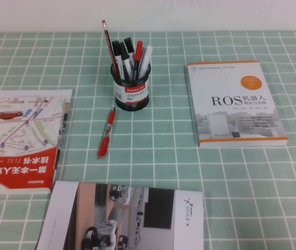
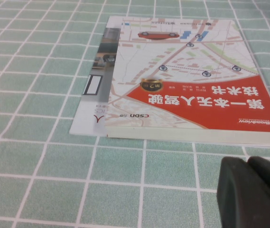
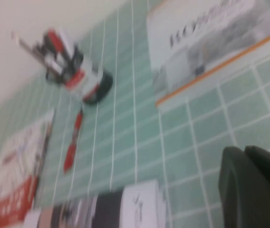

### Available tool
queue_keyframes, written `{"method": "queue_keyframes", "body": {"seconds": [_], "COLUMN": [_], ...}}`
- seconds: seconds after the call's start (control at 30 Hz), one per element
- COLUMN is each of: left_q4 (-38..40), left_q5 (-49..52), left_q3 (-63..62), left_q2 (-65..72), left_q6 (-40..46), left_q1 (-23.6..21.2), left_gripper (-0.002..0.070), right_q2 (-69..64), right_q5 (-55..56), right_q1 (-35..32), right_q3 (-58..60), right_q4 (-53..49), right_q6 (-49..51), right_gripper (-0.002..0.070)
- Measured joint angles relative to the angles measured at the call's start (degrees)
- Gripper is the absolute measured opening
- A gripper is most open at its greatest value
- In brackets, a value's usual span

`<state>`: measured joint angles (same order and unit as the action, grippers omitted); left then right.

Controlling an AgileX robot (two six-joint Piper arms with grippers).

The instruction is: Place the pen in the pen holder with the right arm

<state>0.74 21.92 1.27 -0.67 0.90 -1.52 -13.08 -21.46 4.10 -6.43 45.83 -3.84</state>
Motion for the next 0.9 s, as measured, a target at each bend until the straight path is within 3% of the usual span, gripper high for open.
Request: {"method": "queue_keyframes", "body": {"seconds": [0.3, 0.53, 0.9], "left_q4": [0.00, 0.00, 0.00], "left_q5": [0.00, 0.00, 0.00], "left_q3": [0.00, 0.00, 0.00], "left_q2": [0.00, 0.00, 0.00], "left_q6": [0.00, 0.00, 0.00], "left_q1": [0.00, 0.00, 0.00], "left_gripper": [-0.0004, -0.0004, -0.0004], "right_q2": [-25.25, -43.13, -67.59], "right_q5": [-19.01, -24.00, -21.03], "right_q1": [0.00, 1.95, 22.50], "right_q3": [-21.23, -33.88, -52.25], "right_q4": [-9.14, -14.22, -27.72], "right_q6": [-0.21, -0.11, 13.64], "right_gripper": [-0.0020, -0.0020, -0.0020]}}
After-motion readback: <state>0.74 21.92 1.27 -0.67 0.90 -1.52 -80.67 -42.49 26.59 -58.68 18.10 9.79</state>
